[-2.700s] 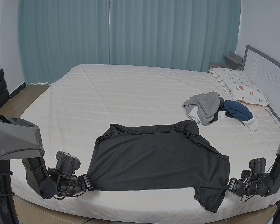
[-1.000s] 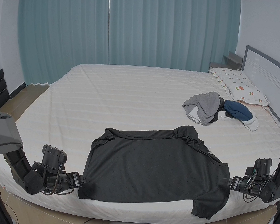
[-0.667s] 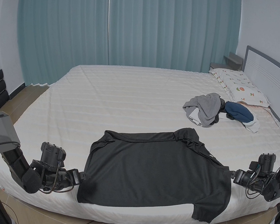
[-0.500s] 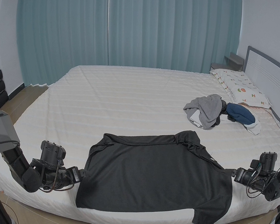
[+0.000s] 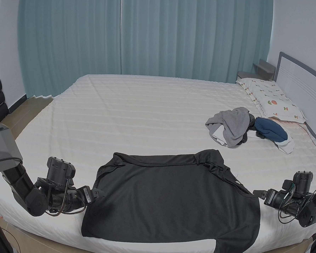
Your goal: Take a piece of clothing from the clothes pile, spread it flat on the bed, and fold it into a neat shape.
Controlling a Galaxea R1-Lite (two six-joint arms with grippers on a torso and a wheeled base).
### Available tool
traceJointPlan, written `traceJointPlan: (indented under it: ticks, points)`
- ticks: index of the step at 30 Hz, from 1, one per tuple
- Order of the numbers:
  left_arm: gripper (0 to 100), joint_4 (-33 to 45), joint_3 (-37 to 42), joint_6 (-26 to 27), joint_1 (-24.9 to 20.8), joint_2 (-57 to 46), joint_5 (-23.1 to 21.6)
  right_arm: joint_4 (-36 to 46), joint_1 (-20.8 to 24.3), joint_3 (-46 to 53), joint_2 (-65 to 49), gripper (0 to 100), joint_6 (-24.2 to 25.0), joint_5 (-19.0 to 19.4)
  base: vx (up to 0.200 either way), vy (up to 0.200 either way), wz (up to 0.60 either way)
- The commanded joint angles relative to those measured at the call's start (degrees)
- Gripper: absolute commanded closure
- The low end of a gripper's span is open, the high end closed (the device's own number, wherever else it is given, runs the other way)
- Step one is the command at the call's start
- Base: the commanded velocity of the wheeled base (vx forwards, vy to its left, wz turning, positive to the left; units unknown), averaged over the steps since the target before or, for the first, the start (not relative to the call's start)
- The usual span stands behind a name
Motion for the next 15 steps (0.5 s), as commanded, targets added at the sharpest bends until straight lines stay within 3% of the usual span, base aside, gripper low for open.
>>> traceJointPlan:
  ticks: [1,8,15]
  points:
    - [0,0.0,-0.5,-0.9,0.0,0.3,-0.1,-0.1,1.2,0.0,0.3,0,1.1,0.0,0.0,0.0,0.0]
    - [0,0.0,-3.7,-3.2,0.3,0.1,0.0,-0.3,3.6,0.2,0.1,0,2.6,-0.1,0.0,0.0,0.0]
    - [0,0.8,-12.7,-3.1,0.1,1.3,0.3,-0.5,7.8,-0.4,-0.1,0,10.0,-0.3,0.0,0.0,0.0]
